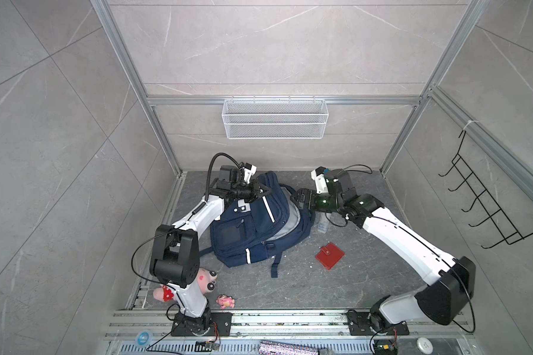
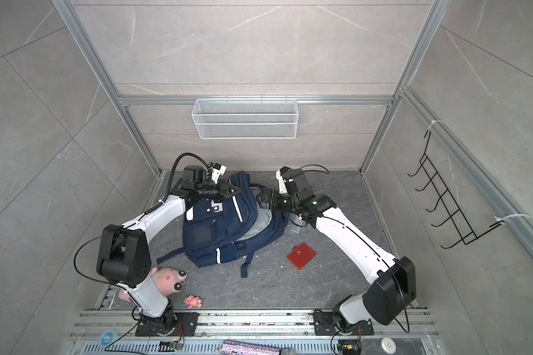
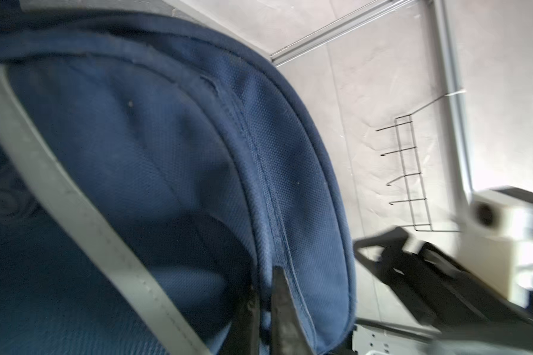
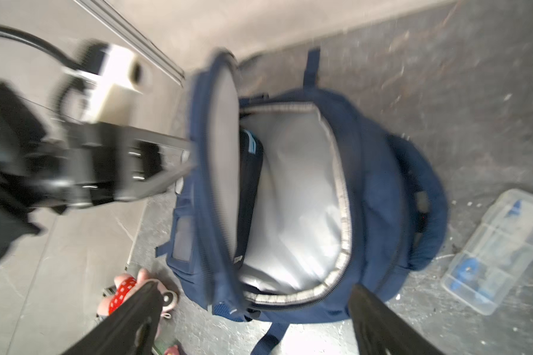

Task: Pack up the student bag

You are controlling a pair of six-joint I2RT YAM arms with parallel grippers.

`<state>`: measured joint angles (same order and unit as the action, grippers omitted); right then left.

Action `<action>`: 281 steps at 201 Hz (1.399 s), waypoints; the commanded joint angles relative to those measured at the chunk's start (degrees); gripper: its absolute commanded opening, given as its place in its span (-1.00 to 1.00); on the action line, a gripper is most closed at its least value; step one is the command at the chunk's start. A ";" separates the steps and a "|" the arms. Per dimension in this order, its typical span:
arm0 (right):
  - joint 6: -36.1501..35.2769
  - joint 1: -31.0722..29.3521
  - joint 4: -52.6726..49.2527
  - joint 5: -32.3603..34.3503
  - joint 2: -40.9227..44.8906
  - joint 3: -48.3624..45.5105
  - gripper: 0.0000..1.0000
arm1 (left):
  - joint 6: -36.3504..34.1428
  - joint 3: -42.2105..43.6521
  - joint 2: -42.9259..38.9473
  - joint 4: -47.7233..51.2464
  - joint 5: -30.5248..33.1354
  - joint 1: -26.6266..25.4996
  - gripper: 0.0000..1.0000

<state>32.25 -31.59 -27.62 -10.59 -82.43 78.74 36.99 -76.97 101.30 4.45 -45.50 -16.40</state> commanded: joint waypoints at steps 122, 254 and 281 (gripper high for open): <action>-4.06 0.13 -7.80 4.77 0.72 -3.44 0.93 | -6.64 -11.18 5.85 16.21 12.80 -2.77 -0.36; -8.02 0.06 -9.83 1.86 -8.61 1.12 0.92 | 16.42 31.81 -40.89 26.19 21.71 -2.80 0.99; -8.60 0.10 -9.48 1.36 -10.40 2.71 0.93 | 24.32 42.05 -45.96 21.21 22.46 -1.45 0.99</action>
<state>25.41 -31.57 -36.27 -8.40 -91.09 78.59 51.03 -40.51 59.13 30.20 -24.36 -18.85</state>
